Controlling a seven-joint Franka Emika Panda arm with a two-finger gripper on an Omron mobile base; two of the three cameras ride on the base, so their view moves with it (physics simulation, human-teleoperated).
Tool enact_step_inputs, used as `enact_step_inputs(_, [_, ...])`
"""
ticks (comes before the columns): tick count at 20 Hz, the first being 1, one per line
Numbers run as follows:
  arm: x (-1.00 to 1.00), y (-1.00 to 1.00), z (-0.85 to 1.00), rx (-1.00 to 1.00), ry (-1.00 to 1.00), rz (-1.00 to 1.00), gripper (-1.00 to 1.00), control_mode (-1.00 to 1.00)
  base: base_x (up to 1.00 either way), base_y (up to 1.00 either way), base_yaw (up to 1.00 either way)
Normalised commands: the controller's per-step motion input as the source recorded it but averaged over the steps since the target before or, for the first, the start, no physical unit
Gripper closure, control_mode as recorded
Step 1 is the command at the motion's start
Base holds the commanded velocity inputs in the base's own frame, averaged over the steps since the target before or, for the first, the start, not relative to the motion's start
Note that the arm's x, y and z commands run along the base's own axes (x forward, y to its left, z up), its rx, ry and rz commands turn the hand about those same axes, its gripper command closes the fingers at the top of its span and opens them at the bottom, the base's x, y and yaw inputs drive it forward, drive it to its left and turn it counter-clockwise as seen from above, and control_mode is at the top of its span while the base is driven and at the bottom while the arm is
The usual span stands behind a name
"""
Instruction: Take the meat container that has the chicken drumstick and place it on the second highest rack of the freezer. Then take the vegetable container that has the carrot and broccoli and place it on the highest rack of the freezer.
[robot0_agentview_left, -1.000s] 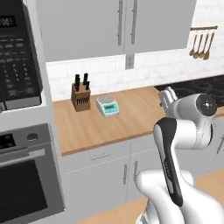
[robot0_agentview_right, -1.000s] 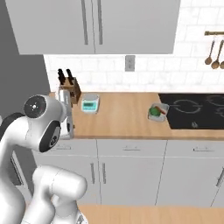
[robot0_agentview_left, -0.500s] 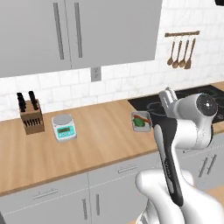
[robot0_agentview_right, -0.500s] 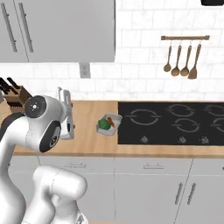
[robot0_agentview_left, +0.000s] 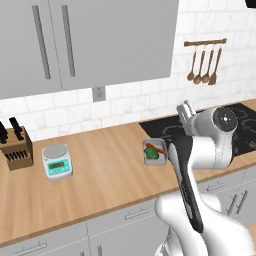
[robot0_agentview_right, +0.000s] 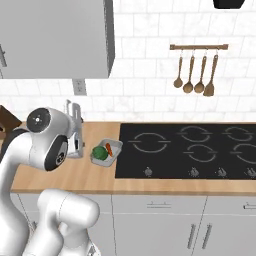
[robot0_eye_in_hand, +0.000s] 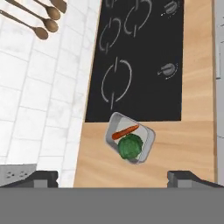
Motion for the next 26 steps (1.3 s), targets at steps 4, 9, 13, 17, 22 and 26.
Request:
enact_step_inputs(4, [0.04,0.29,-0.35,-0.02,0.01,-0.2,-1.0,-1.0,0.0,0.0,0.0])
enact_step_inputs(9, [0.0,0.05,-0.43,0.04,0.07,-0.19,-1.0,-1.0,0.0,0.0,0.0])
enact_step_inputs(13, [0.0,0.0,-0.38,0.12,0.14,-0.16,-1.0,-1.0,0.0,0.0,0.0])
enact_step_inputs(17, [0.04,0.0,-0.37,0.1,0.15,-0.13,-1.0,-1.0,0.0,0.0,0.0])
enact_step_inputs(22, [0.28,-0.05,-0.32,0.08,0.11,-0.11,-1.0,-1.0,0.0,0.0,0.0])
enact_step_inputs(26, [0.41,-0.05,-0.28,0.05,0.08,-0.08,-1.0,-1.0,0.0,0.0,0.0])
